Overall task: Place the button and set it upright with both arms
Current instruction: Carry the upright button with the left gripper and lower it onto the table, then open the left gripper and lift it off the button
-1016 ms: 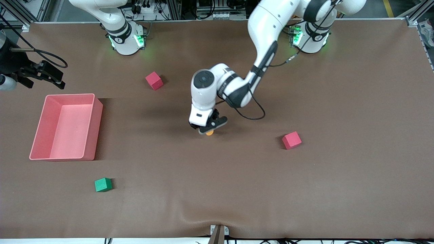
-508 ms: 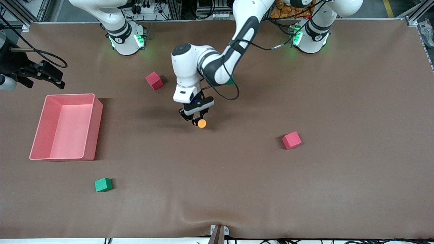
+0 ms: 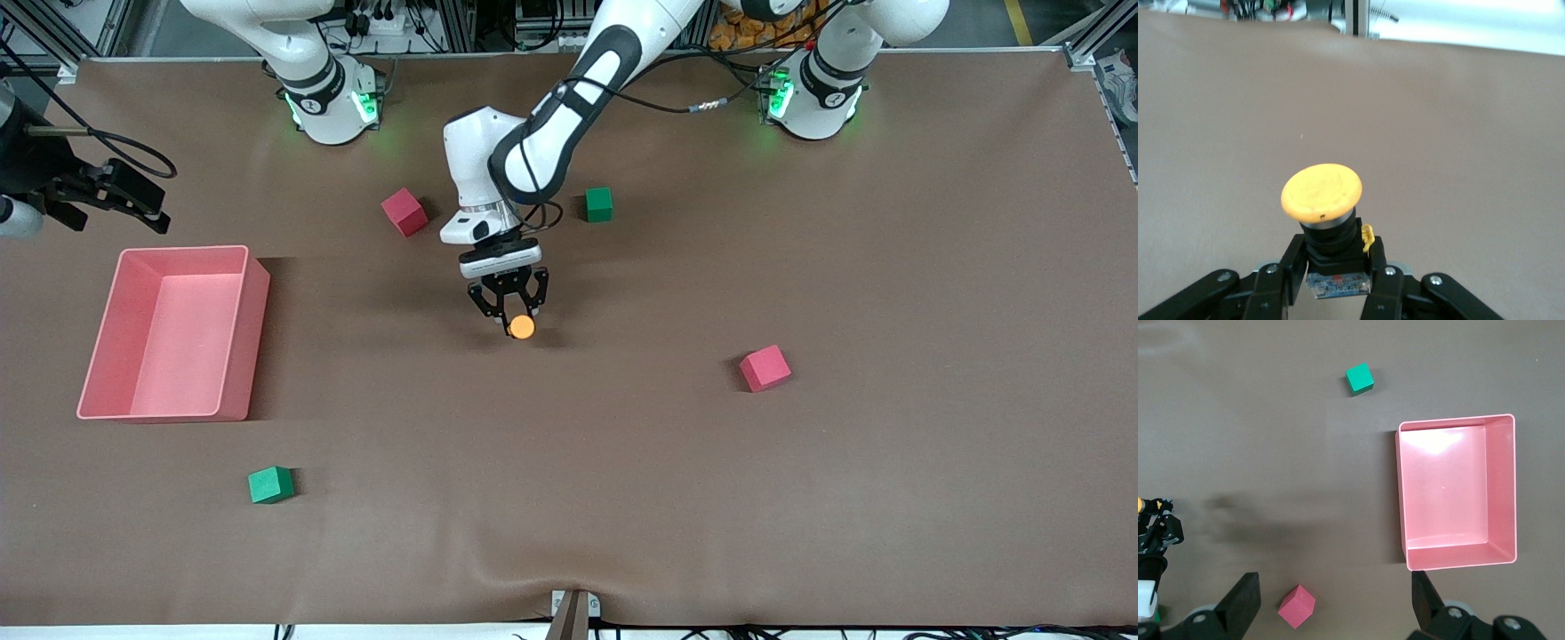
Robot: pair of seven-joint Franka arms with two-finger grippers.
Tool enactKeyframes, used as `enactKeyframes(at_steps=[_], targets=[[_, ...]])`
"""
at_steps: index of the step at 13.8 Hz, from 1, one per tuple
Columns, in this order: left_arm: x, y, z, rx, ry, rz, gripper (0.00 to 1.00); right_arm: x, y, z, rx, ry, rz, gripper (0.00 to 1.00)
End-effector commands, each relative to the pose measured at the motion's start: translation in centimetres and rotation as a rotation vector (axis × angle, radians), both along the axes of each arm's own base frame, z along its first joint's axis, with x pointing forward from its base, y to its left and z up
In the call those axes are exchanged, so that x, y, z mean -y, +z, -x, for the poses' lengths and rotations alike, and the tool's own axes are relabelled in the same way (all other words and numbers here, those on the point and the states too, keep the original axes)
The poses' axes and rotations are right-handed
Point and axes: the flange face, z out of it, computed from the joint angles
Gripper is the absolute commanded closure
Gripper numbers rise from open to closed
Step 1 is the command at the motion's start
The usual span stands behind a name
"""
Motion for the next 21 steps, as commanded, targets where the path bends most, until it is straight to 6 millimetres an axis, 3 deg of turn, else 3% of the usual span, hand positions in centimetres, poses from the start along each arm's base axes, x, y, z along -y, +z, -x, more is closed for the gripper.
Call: enactKeyframes(at_steps=[1,4,11,16,17,18,21], targets=[[-0.2,-3.1,0.4,0.076,-0.034,-0.054,1.00,0.5,0.3,-0.2,-0.003,0.005,0.009,0.00],[-0.7,-6.8,1.1,0.151,-0.022,-0.051,1.00,0.5,0.3,-0.2,-0.004,0.005,0.006,0.00],[-2.0,-11.3,2.3,0.269,-0.043,-0.149,1.00,0.5,0.2,-0.2,-0.005,0.004,0.006,0.00],[-2.0,-12.3,3.1,0.262,-0.042,-0.160,1.00,0.5,0.2,-0.1,-0.005,0.004,0.005,0.00],[-2.0,-12.4,3.3,0.257,-0.042,-0.159,0.75,0.4,0.2,-0.1,-0.005,0.005,0.005,0.00],[-2.2,-12.7,3.4,0.260,-0.037,-0.172,0.01,0.4,0.2,-0.1,-0.005,0.005,0.005,0.00],[-1.4,-12.6,6.0,0.225,-0.005,-0.183,0.00,0.4,0.2,-0.1,-0.007,0.005,0.005,0.00]])
